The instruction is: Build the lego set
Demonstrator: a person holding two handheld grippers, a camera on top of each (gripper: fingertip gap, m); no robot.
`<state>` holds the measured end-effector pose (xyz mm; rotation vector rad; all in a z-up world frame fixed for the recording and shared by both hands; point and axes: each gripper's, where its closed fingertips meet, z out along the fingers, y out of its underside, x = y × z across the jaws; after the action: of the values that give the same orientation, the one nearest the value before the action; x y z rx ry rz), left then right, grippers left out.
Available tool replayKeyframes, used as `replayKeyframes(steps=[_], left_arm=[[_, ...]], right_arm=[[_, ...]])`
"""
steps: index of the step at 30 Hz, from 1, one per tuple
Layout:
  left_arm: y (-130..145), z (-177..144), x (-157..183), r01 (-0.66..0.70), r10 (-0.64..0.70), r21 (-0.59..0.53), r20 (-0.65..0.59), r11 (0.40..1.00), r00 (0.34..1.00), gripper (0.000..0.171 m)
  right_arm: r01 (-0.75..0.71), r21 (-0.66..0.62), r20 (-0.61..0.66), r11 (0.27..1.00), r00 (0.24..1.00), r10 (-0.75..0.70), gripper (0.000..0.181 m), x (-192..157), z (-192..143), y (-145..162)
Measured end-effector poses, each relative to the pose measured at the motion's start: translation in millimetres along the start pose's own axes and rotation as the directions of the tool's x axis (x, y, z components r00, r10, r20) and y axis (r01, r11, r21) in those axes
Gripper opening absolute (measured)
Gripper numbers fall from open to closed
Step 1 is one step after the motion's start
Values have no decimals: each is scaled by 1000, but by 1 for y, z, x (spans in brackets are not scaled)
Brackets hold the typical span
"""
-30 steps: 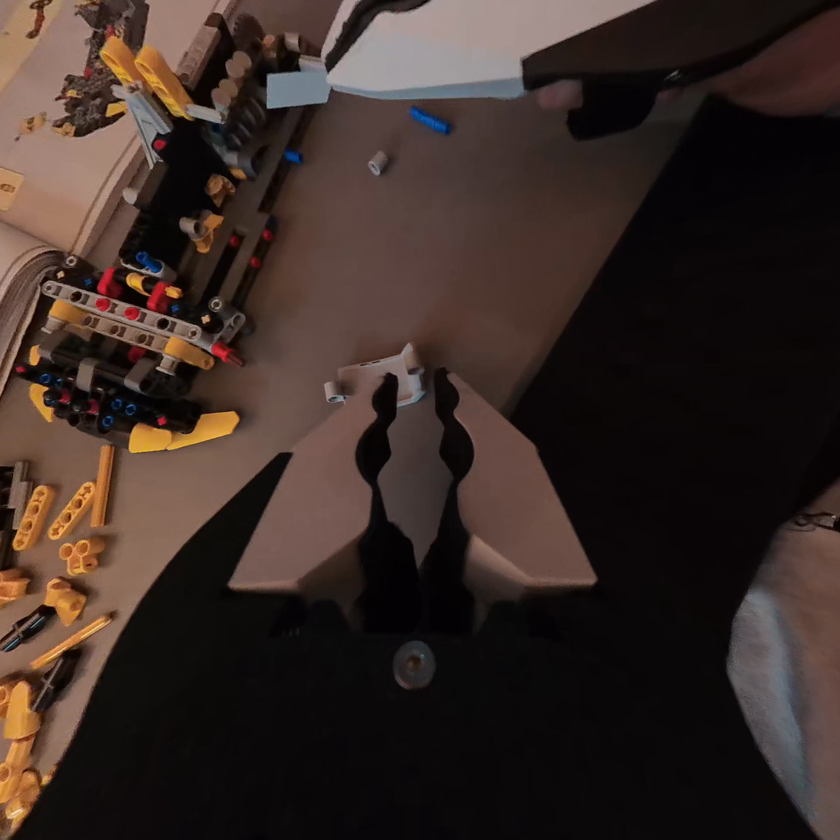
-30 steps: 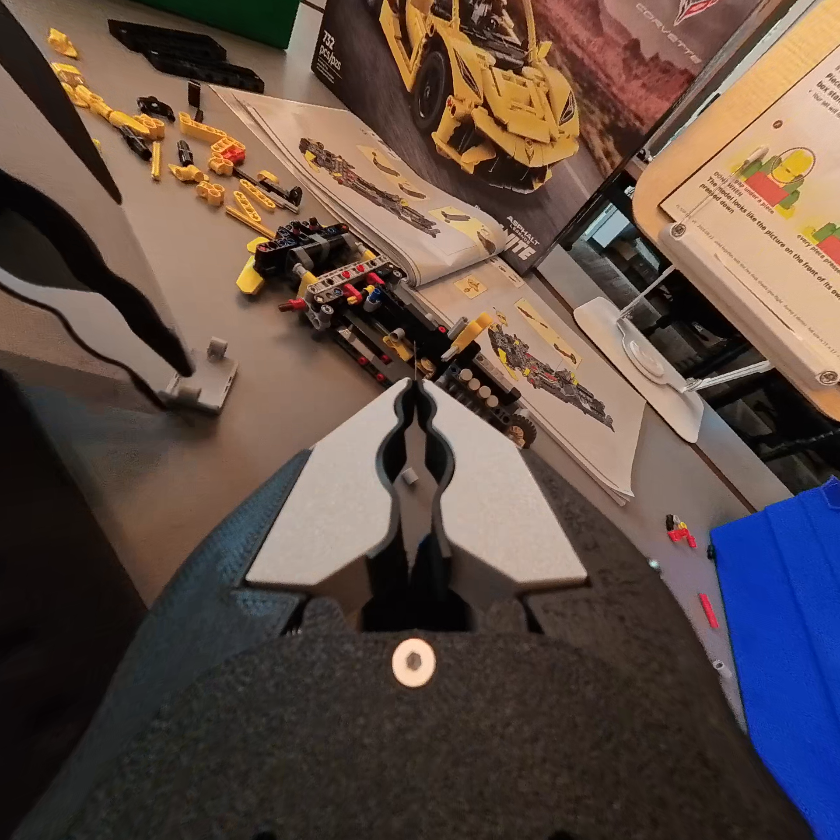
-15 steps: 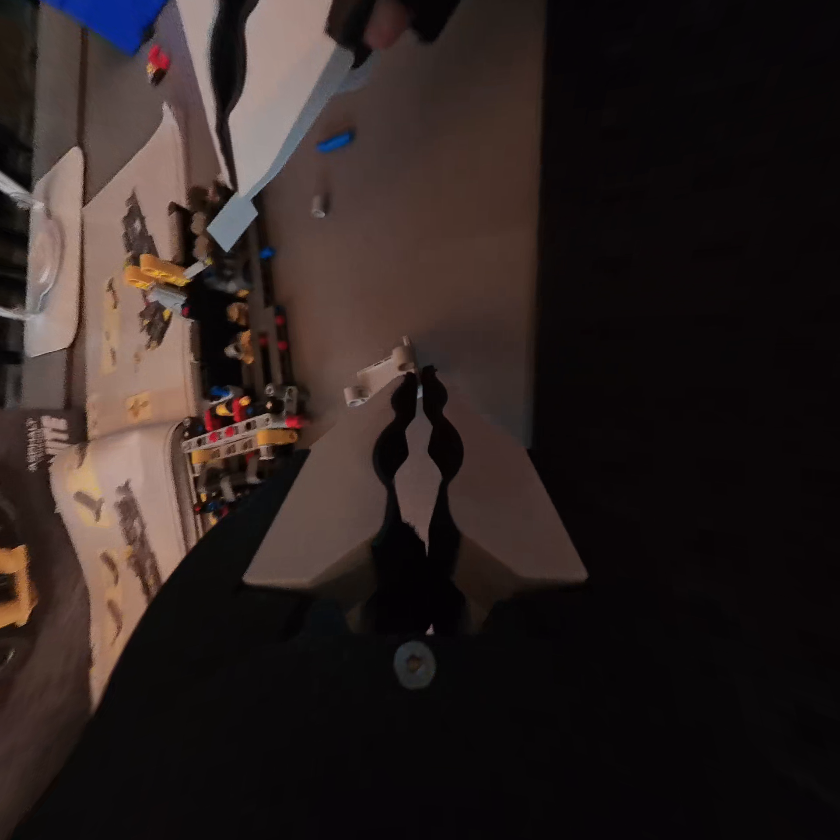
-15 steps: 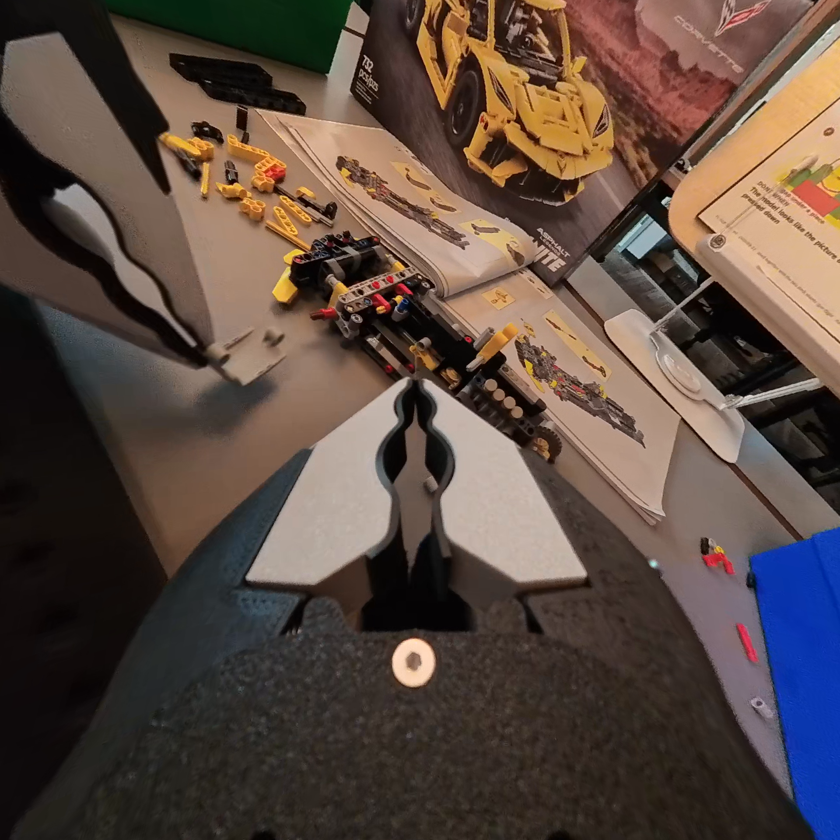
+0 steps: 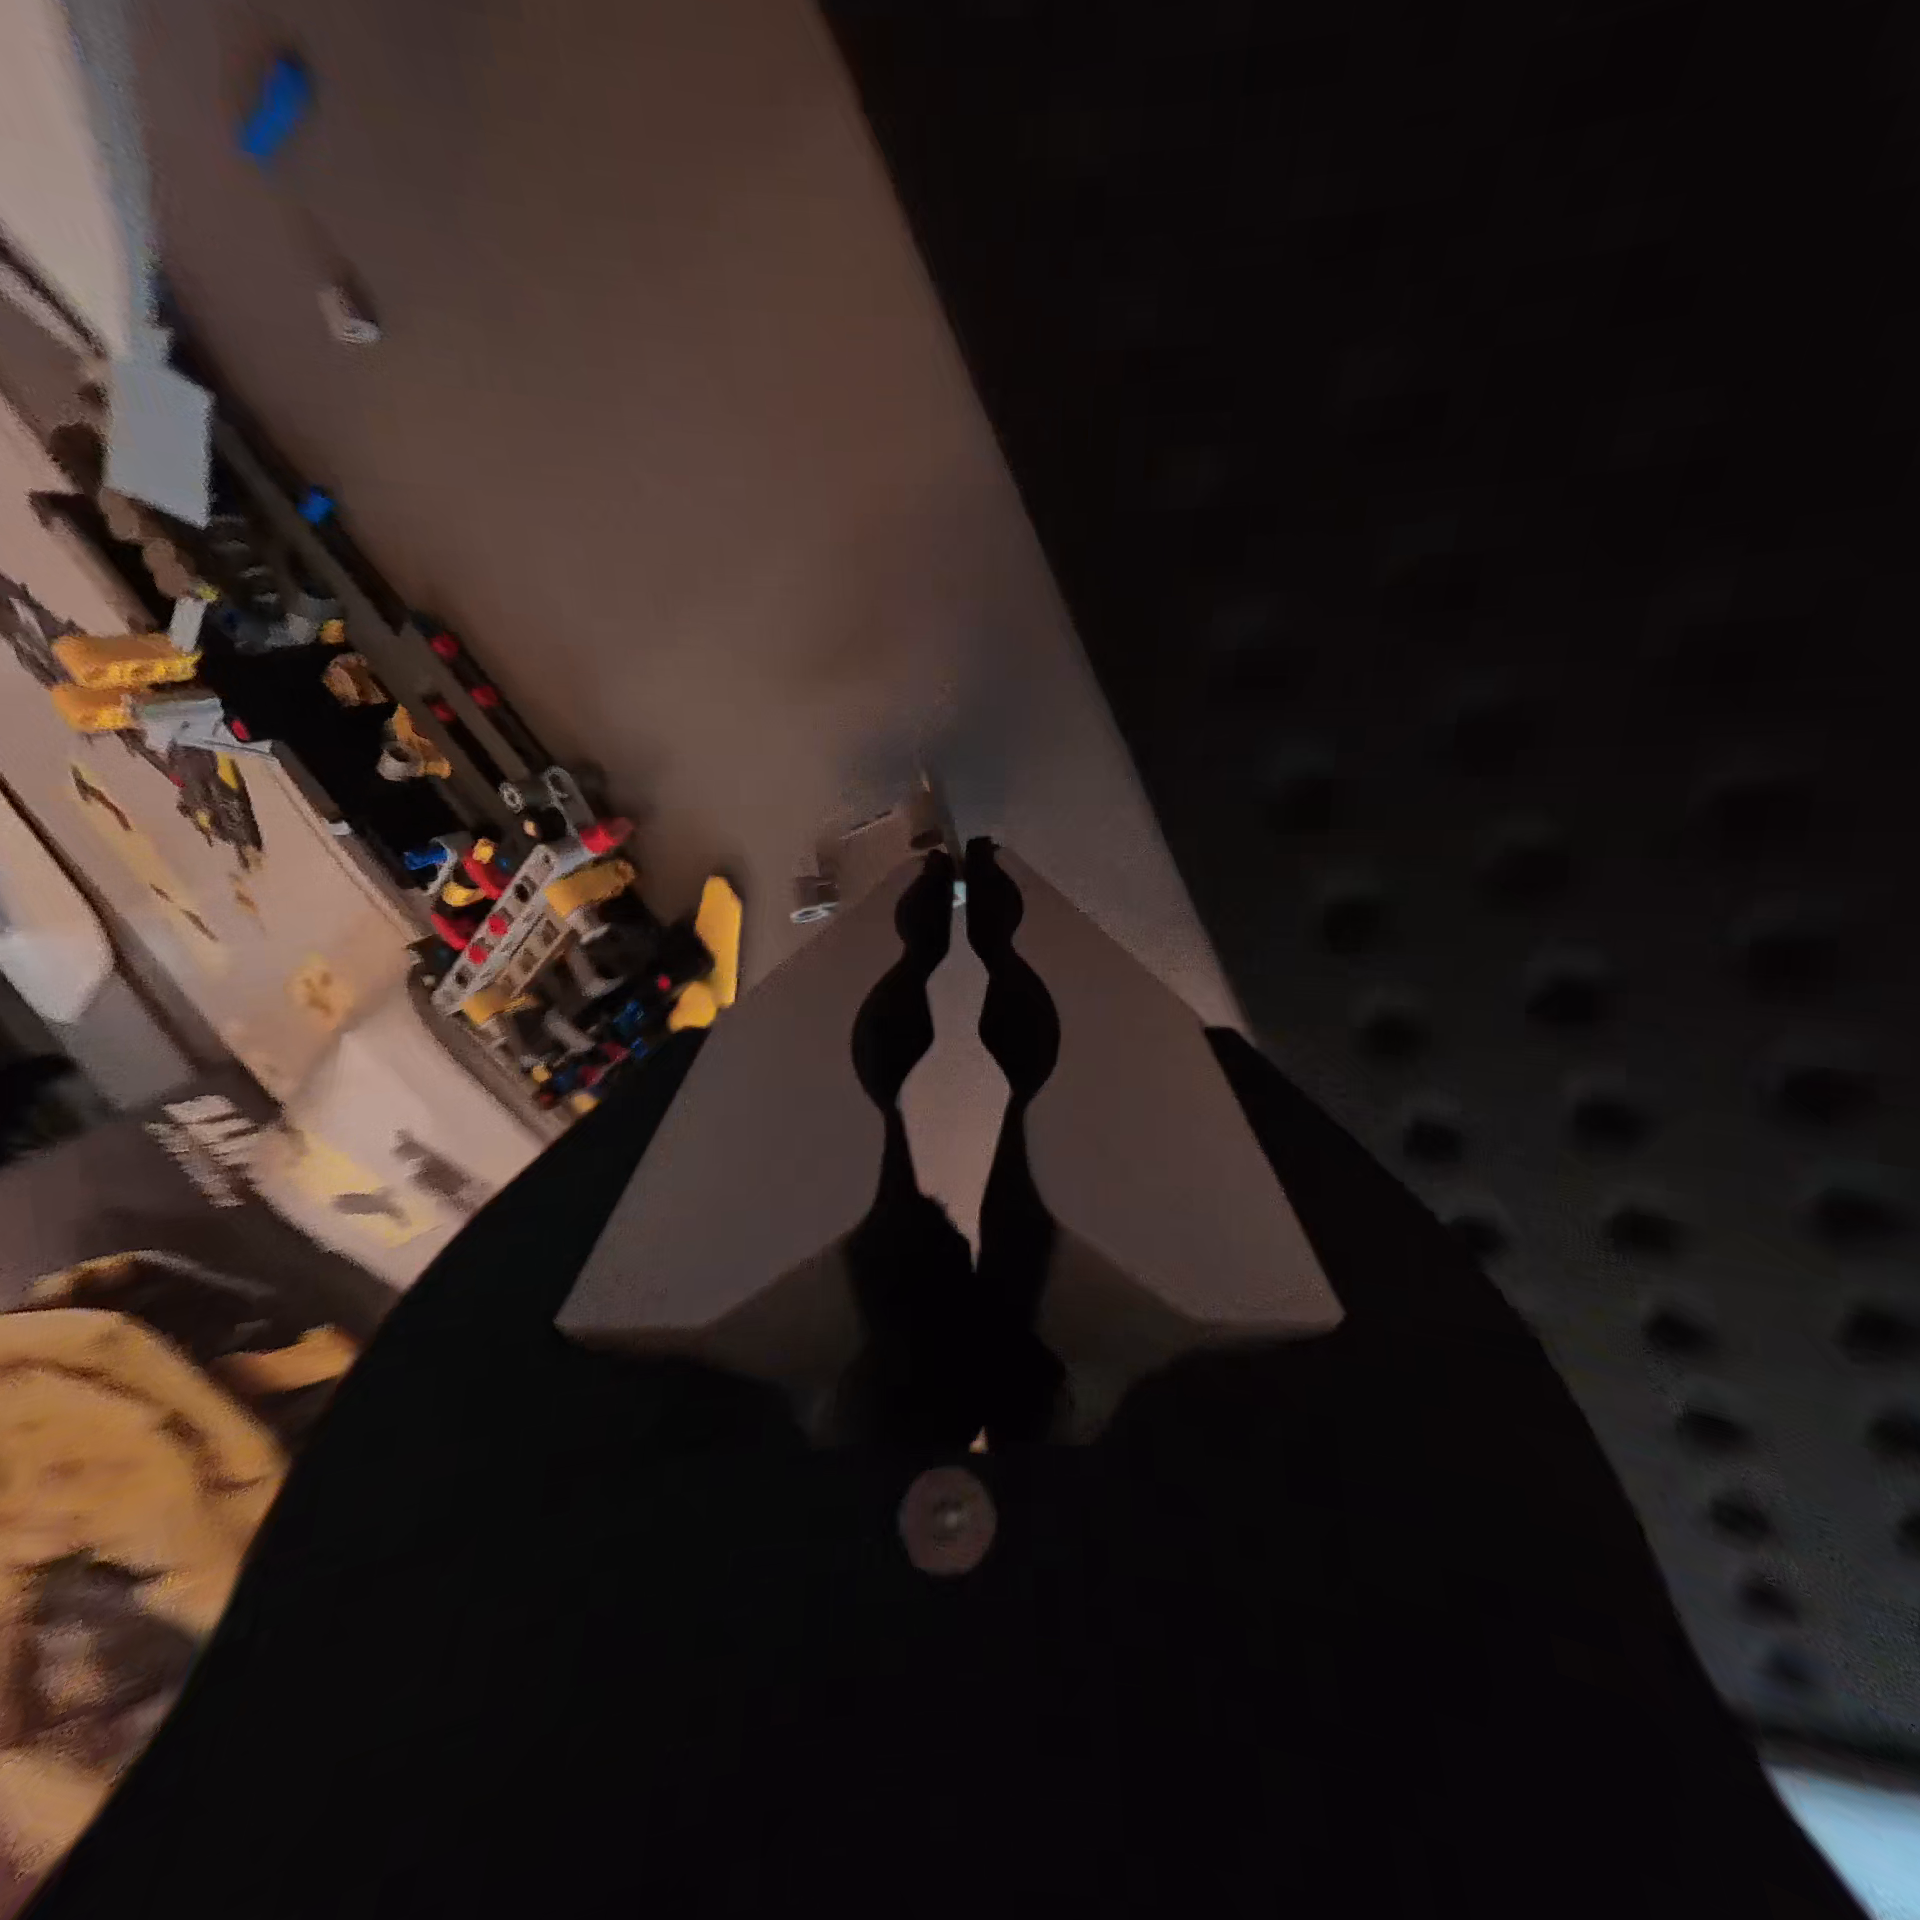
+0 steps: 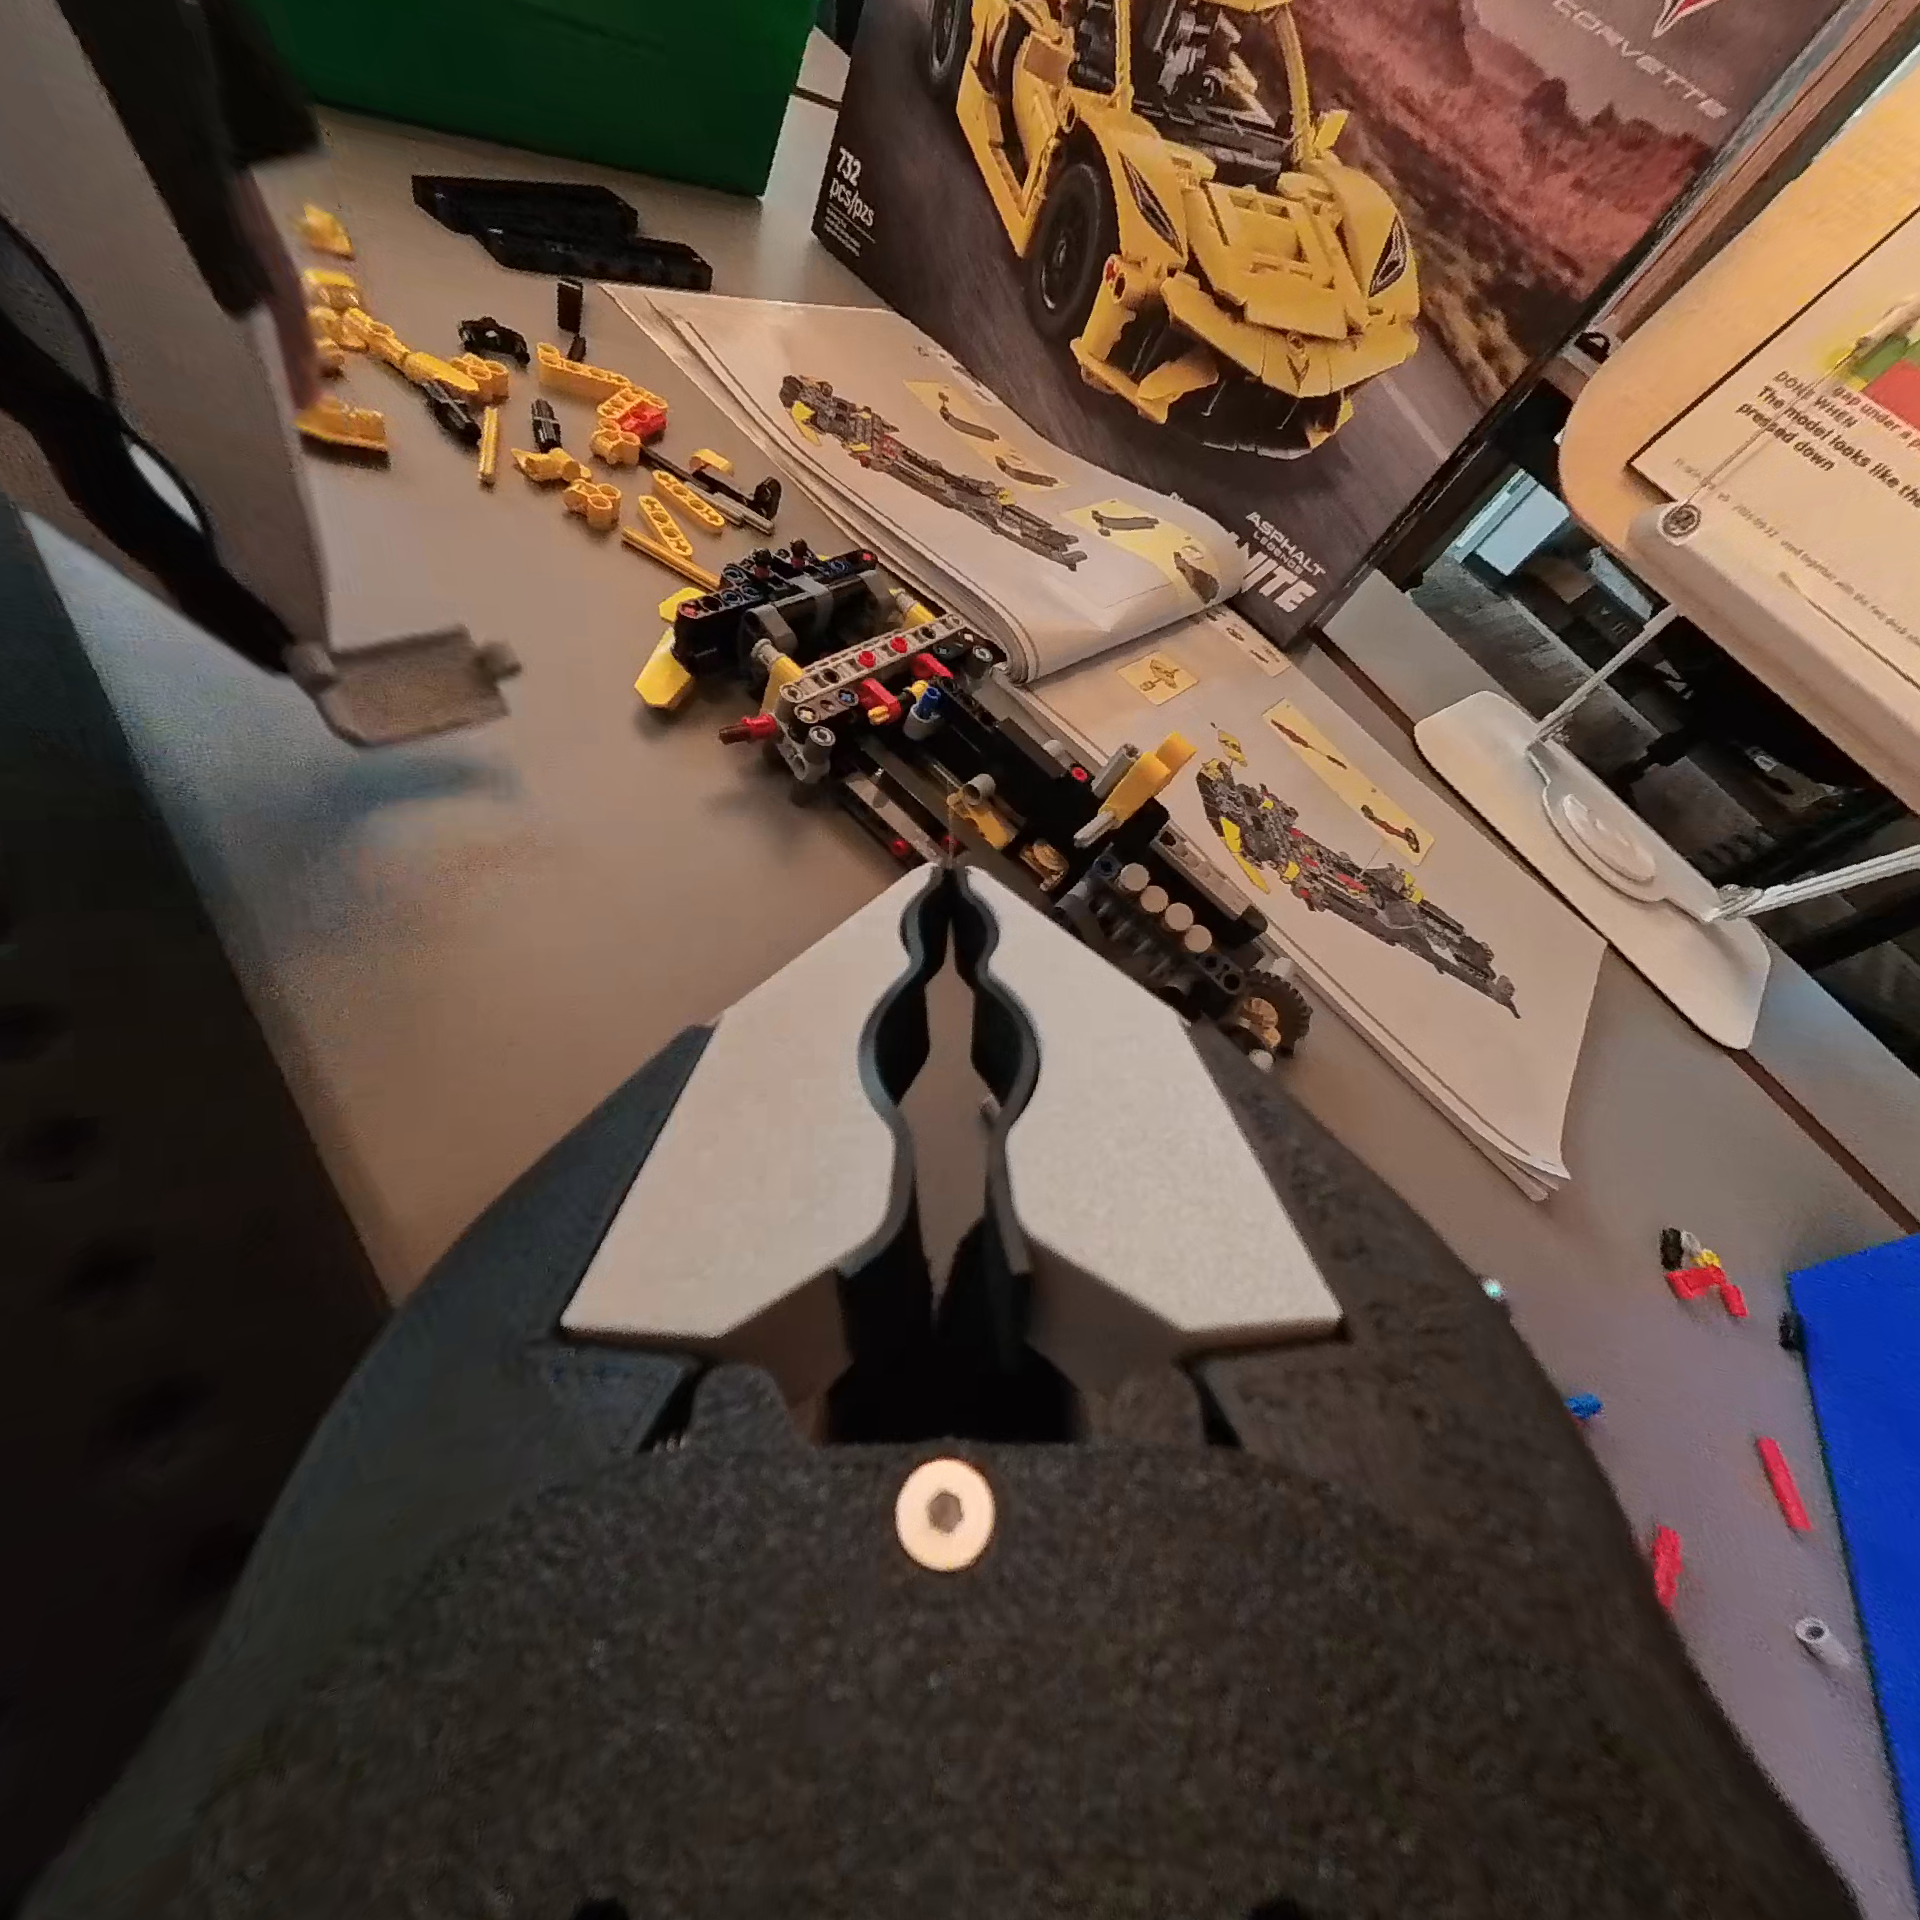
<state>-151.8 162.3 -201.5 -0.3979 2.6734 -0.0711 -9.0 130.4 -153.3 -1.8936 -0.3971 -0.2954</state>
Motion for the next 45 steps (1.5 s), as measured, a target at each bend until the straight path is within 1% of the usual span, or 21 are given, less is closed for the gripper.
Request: replayKeyframes(steps=[2,5,7,9,13,16,19,23,26,28,29,30,31,32,34,35,37,39,41,43,45], left_arm=[[20,-9,0,-217,214,-179,-35,960,976,0],[40,-19,-2,-485,457,-352,-163,801,874,0],[50,-21,3,-619,549,-393,-288,680,785,0],[55,-22,8,-738,629,-368,-385,566,675,0],[62,-20,7,-850,688,-296,-501,435,526,0],[58,-14,3,-844,674,-289,-509,452,536,0],[53,-7,7,-797,634,-310,-485,519,602,4],[46,-7,5,-671,557,-382,-374,636,741,35],[34,-31,0,-411,321,-413,-273,812,907,40],[28,-53,-6,-62,-19,-408,-190,911,982,37],[26,-62,-8,163,-238,-384,-157,909,959,37],[22,-66,-12,399,-455,-319,-123,860,882,37],[17,-69,-17,598,-631,-227,-118,769,767,35],[12,-71,-24,744,-753,-115,-120,658,647,24],[12,-71,-40,908,-904,98,-95,407,416,6],[14,-67,-39,949,-946,136,-116,285,301,7],[20,-51,-23,990,-981,72,-142,120,129,25],[34,-38,-14,1000,-996,27,-89,-11,-8,30],[34,-29,-11,992,-986,16,-114,-126,-123,35],[37,-20,-7,983,-979,-10,-89,-183,-184,40],[44,-11,2,979,-980,-59,-33,-195,-197,41]], right_arm=[[-1,-3,1,1000,1000,1,0,0,0,1],[-2,-7,2,1000,1000,2,0,0,1,1],[-1,-9,2,1000,1000,1,0,0,1,2],[-2,-10,4,1000,1000,2,0,0,1,2],[-8,-1,6,1000,1000,8,0,0,0,1],[-18,7,10,1000,1000,18,0,0,-1,0],[-34,18,14,999,999,34,0,2,-3,-1],[-65,33,20,997,998,65,0,4,-4,-2],[-96,47,24,994,995,95,0,7,-6,-3],[-118,58,27,991,993,117,0,9,-7,-3],[-130,63,29,990,991,128,0,10,-8,-4],[-142,68,31,988,990,140,0,11,-8,-4],[-154,72,35,985,988,152,0,12,-9,-4],[-166,76,39,983,986,163,0,13,-10,-5],[-183,88,46,979,983,179,0,14,-11,-6],[-188,94,49,978,982,184,0,14,-12,-7],[-197,100,58,975,980,192,0,14,-12,-8],[-200,103,62,974,979,194,0,13,-13,-8],[-201,105,60,974,979,195,0,14,-13,-8],[-205,104,62,973,978,200,0,14,-14,-8],[-211,104,64,972,977,205,0,14,-13,-7]])
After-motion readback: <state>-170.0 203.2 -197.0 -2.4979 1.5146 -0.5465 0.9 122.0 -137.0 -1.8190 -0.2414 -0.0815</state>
